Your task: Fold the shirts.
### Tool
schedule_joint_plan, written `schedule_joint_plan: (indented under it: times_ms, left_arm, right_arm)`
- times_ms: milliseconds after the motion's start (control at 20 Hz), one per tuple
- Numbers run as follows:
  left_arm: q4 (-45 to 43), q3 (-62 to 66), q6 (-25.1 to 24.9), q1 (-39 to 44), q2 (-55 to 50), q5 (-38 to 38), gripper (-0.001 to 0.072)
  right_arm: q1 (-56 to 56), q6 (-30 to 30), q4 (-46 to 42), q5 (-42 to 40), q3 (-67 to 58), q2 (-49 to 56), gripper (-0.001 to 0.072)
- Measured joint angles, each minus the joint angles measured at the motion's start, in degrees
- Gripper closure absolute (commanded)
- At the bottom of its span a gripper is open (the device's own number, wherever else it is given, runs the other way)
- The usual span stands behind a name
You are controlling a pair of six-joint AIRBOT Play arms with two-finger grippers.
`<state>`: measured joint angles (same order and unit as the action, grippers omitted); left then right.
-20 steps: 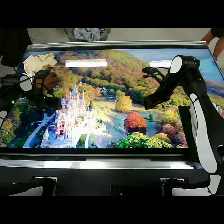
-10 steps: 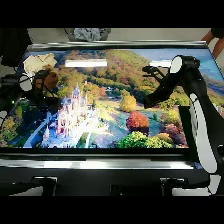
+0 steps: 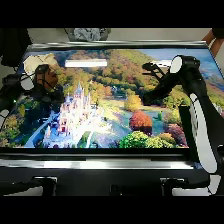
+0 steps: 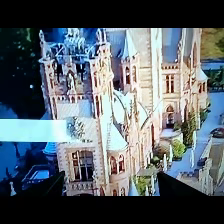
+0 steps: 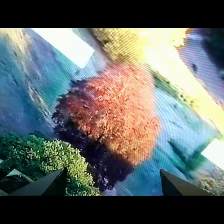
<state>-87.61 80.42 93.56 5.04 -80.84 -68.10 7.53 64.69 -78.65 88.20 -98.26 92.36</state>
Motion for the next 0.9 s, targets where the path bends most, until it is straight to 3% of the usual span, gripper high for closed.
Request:
schedule_joint_plan:
  times_ms: [150,350,500,600,900]
  left_arm:
    - [-0.59,9.97,0.66,-4.20,-4.66,5.99,-0.0002]
    - [-1.05,32.28,7.58,-16.09,-18.64,4.07,-0.0004]
    - [1.97,34.97,16.31,-26.25,-24.72,3.87,-0.0007]
    - [6.01,32.35,19.30,-31.91,-27.10,5.49,-0.0011]
    - [13.94,29.05,14.53,-38.16,-31.47,14.60,-0.0012]
  right_arm:
    - [0.00,-0.39,0.00,-2.05,0.00,0.00,0.0029]
    - [0.00,-0.55,0.00,-3.32,0.00,0.00,0.0030]
    - [0.00,0.13,0.02,-3.52,0.00,0.00,0.0030]
    - [0.00,1.09,0.11,-3.56,0.00,0.00,0.0030]
    - [0.02,3.58,0.13,-2.54,0.00,0.00,0.0030]
